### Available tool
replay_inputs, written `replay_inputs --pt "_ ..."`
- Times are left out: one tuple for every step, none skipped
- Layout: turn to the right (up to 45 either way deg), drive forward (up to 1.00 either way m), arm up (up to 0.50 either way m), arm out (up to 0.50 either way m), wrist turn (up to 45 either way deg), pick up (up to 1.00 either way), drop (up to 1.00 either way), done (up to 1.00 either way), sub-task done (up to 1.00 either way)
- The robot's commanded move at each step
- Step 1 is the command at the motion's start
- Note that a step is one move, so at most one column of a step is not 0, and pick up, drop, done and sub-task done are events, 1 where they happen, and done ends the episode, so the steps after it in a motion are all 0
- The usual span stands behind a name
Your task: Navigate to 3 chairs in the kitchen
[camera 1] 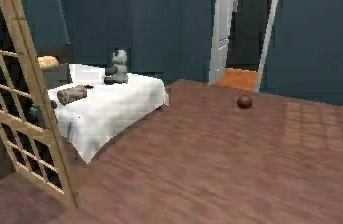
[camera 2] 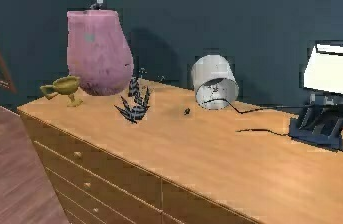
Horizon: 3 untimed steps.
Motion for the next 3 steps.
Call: replay_inputs --pt "-45.0 0.0 0.0 0.0 0.0 0.0 0.0 0.0 0.0" --pt "-3.0 0.0 0.0 0.0 0.0 0.0 0.0 0.0 0.0" --pt "0.0 1.0 0.0 0.0 0.0 0.0 0.0 0.0 0.0"
